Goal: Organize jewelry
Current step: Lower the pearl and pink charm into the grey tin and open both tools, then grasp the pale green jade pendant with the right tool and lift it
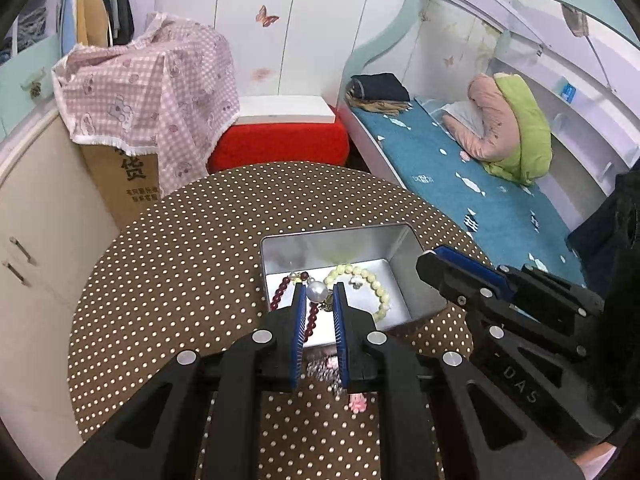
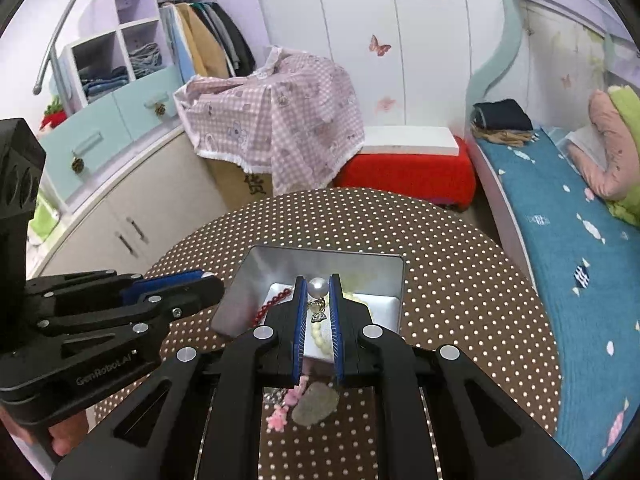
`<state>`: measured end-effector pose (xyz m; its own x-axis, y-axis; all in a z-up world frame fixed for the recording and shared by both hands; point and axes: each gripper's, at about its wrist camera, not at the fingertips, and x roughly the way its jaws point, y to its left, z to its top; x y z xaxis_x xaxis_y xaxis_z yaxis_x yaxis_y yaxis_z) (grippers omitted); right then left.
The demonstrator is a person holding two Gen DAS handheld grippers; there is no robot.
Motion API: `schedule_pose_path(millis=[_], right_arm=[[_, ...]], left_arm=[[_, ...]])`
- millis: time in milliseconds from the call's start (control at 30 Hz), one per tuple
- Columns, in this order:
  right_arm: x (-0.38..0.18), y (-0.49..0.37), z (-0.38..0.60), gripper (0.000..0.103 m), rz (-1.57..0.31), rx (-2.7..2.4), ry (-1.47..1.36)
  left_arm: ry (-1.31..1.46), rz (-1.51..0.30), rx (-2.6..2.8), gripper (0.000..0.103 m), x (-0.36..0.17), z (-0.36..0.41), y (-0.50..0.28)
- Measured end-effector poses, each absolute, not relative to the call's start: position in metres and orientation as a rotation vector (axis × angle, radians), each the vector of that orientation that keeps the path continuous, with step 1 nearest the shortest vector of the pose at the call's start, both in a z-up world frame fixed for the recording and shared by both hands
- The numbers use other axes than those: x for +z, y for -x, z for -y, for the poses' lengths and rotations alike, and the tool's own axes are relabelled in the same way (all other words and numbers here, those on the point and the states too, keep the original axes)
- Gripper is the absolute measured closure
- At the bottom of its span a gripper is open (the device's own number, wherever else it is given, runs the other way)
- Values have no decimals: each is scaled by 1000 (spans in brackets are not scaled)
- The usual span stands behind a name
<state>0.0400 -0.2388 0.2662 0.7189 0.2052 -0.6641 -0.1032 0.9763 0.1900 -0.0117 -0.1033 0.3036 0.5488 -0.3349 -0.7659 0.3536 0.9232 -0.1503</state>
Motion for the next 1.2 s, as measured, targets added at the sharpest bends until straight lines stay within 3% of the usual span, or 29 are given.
schedule_pose_path(millis=[267,367,400,467,533,1200], right_arm=[[259,-53,240,89,-760,227,-162],[259,-53,239,86,-770,228,-146],[258,-53,239,75,-773,213,-129],[258,-52,241,47,-767,171,-109],[258,-50,248,43,-755,174,-141],[248,-3,257,42,-788,125,-163]], left_arm=[[-6,-907,-413,90,298,105,-1],[-4,-924,-420,81,296,106,-3],[-2,-923,-413,73,295,105,-3],[-12,-913,-383,71,296,102,-2],[-4,-918,-384,64,295,99,-1],[-24,-943,-375,60,287,85,30]])
